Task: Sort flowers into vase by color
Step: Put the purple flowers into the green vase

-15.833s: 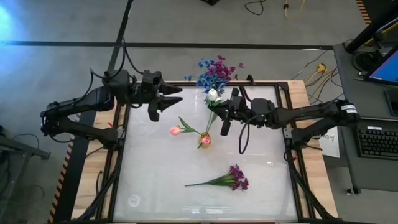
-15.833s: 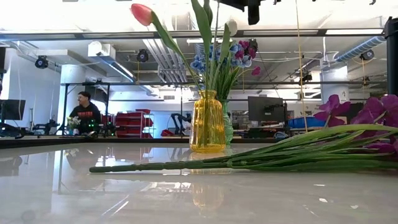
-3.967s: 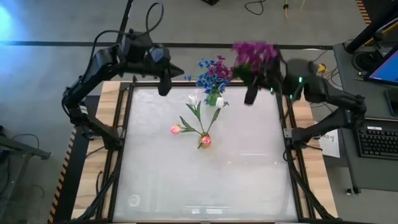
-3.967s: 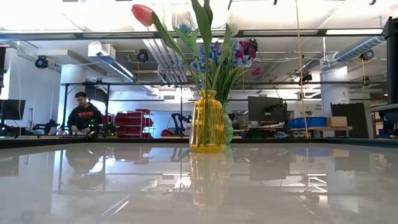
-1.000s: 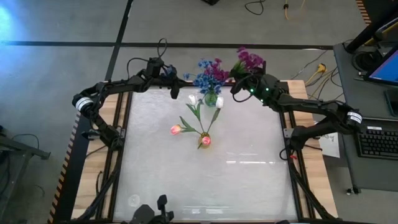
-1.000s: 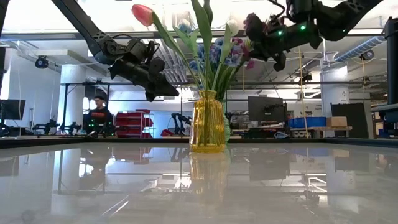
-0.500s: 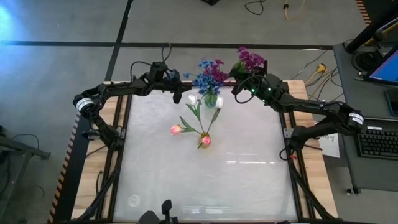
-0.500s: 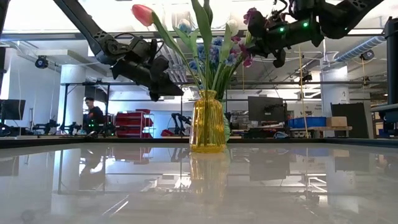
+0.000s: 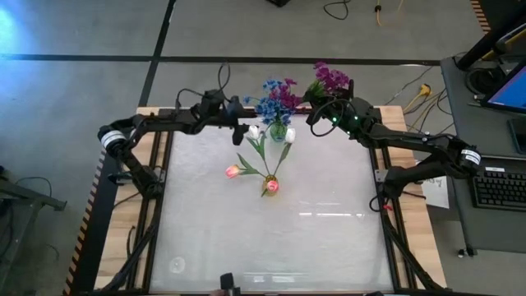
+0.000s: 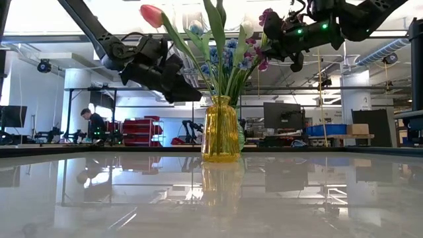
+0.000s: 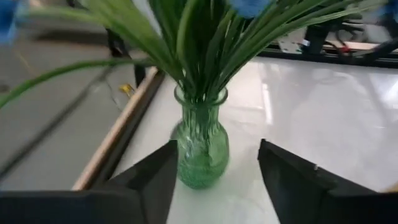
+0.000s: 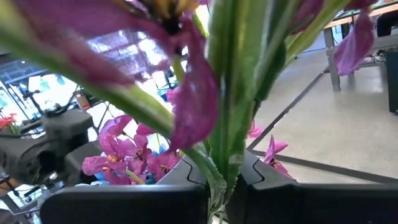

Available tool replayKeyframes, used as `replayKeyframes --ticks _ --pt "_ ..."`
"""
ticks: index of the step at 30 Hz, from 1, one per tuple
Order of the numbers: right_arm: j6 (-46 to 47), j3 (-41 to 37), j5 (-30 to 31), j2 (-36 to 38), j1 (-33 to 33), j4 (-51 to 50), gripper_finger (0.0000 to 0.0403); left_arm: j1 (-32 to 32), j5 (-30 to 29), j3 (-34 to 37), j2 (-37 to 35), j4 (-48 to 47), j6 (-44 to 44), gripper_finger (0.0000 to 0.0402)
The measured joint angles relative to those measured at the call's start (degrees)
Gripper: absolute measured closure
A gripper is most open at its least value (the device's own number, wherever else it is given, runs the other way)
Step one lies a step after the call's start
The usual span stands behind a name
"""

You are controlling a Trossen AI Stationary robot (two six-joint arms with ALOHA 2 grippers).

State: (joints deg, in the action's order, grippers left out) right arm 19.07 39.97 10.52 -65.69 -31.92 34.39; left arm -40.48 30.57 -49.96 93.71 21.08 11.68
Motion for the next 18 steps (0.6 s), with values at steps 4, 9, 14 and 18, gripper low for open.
replayKeyframes --ticks 4,9,14,18 --pt "0.5 0.0 0.0 0.0 0.0 -0.4 0.039 2.1 -7.1 4.3 0.0 9.7 0.3 0.0162" --pt "0.9 0.0 0.0 0.0 0.0 -1.2 0.039 3.6 -10.5 7.4 0.0 14.3 -3.3 0.0156" --pt "0.6 0.0 0.0 0.0 0.0 -1.1 0.039 5.4 -10.5 6.7 4.2 19.6 -6.8 0.0164" --pt "0.8 0.0 0.0 0.0 0.0 -1.1 0.039 6.5 -10.5 3.0 9.4 21.5 -7.8 0.0166"
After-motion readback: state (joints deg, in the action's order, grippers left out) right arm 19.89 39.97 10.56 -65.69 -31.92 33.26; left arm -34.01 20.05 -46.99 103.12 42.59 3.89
